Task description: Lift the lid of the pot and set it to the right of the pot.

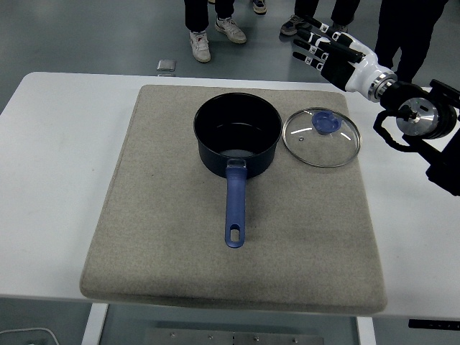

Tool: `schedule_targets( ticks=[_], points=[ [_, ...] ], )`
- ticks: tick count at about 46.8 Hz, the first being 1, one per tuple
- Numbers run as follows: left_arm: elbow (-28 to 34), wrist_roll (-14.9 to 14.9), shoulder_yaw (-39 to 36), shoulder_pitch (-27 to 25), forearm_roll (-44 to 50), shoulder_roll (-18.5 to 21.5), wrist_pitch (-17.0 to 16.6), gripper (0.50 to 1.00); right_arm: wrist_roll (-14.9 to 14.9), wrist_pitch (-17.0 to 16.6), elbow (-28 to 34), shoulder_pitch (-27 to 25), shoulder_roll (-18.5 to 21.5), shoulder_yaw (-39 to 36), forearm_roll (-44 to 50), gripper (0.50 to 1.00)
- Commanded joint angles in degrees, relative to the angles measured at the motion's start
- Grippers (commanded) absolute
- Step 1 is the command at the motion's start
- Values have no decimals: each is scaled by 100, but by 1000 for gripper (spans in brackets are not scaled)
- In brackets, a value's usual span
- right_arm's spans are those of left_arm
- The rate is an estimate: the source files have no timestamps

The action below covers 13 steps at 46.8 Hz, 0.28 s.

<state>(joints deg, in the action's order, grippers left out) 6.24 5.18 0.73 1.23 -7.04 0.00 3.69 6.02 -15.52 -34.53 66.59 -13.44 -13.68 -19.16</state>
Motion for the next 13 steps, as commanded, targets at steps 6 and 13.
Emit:
schedule_targets(
  ticks=[6, 13],
  points=[
    [0, 0, -3, 0, 1, 0, 0, 1000, 5, 23, -1, -59, -9, -30, 9, 909],
    [0, 0, -3, 0, 1, 0, 0, 1000, 5, 23, -1, -67, -9, -30, 26, 909]
  ],
)
